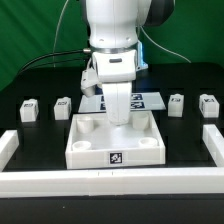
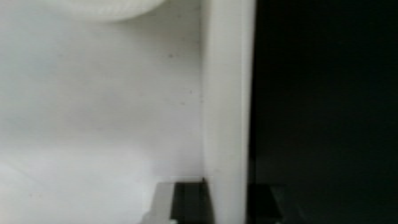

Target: Assemble one leg

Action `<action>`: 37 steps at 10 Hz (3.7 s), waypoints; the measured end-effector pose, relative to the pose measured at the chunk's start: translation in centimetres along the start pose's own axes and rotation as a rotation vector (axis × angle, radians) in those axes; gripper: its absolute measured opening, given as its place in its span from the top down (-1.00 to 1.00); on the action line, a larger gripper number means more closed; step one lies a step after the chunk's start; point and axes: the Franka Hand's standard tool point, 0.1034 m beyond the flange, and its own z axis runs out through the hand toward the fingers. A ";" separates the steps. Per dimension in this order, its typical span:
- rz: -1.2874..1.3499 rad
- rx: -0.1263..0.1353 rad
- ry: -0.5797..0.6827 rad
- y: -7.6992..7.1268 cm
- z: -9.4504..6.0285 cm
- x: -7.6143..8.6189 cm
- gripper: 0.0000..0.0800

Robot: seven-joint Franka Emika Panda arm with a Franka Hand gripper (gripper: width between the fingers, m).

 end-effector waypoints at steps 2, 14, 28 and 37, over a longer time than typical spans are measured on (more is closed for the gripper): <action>0.011 -0.004 0.001 0.4 -0.1 0.4 0.83; 0.049 -0.046 0.043 4.7 -0.2 8.1 0.82; 0.055 -0.054 0.049 5.2 -0.4 9.0 -0.62; 0.184 -0.091 0.015 1.0 -4.9 6.6 -0.62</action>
Offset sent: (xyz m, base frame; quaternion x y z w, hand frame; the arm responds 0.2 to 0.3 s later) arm 0.0182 0.0365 -0.0069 0.0057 0.0201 -0.0176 0.9996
